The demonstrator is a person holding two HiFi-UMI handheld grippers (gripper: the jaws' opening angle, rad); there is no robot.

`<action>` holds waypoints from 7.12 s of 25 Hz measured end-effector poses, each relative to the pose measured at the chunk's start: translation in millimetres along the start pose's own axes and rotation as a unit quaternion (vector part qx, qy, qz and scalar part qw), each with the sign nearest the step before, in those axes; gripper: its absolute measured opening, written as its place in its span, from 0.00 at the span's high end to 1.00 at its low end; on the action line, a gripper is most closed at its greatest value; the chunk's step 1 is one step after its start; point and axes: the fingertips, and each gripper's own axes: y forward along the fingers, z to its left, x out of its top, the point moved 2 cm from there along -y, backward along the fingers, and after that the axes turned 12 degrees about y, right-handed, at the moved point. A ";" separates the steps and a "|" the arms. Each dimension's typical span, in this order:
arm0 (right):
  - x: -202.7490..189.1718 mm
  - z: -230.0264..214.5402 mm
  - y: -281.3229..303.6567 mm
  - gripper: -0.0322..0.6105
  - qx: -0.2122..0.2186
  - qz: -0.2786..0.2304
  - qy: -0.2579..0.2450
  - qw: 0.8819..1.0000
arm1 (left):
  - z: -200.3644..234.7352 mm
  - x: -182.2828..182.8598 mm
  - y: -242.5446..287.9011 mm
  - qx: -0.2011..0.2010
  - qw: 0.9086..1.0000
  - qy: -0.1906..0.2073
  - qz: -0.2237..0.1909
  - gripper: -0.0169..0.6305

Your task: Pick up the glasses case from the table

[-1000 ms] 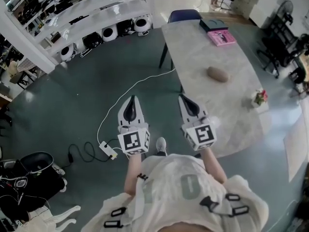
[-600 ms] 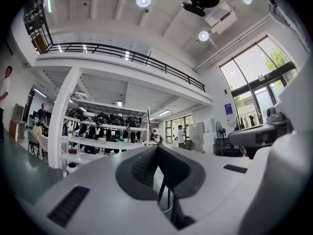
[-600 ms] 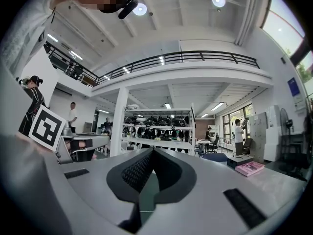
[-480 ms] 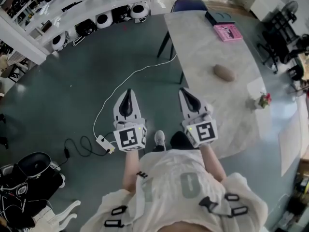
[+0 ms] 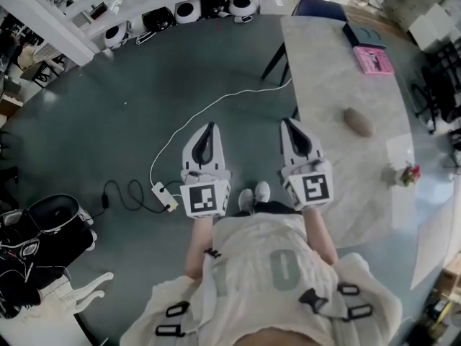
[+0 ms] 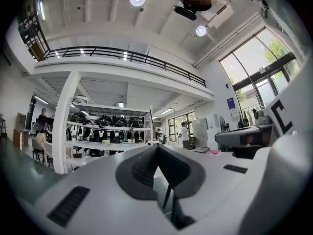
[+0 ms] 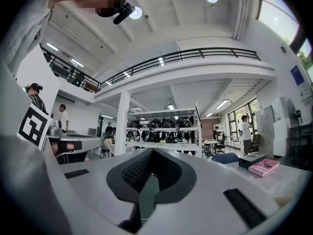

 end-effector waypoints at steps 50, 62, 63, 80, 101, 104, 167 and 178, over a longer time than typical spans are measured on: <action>18.3 -106.0 79.5 0.32 -0.005 -0.039 0.030 0.999 | -23.1 23.0 143.0 0.005 0.999 0.021 -0.031 0.97; 37.7 -174.5 39.1 0.32 -0.145 -0.093 0.041 0.984 | -75.4 30.9 205.4 -0.116 0.992 0.016 -0.056 0.97; 38.2 -182.4 28.5 0.32 -0.165 -0.095 0.034 0.981 | -88.7 33.4 211.3 -0.137 0.989 0.014 -0.061 0.97; 48.0 -226.2 -157.7 0.32 -0.451 -0.127 0.007 0.884 | -286.5 81.2 212.4 -0.421 0.899 -0.009 -0.122 0.97; 51.9 -250.0 -211.9 0.32 -0.493 -0.131 0.004 0.860 | -310.6 88.1 226.7 -0.405 0.907 -0.015 -0.115 0.97; 50.8 -255.7 -212.1 0.32 -0.489 -0.137 0.011 0.861 | -313.1 92.0 225.6 -0.404 0.907 -0.015 -0.118 0.97; -122.2 -465.1 -90.8 0.32 -0.014 0.583 -0.256 0.771 | -302.2 6.5 331.4 -0.309 0.951 -0.017 -0.012 0.97; -176.2 -492.3 -97.3 0.32 0.039 0.653 -0.222 0.723 | -319.2 1.7 339.1 -0.315 0.949 0.009 -0.014 0.97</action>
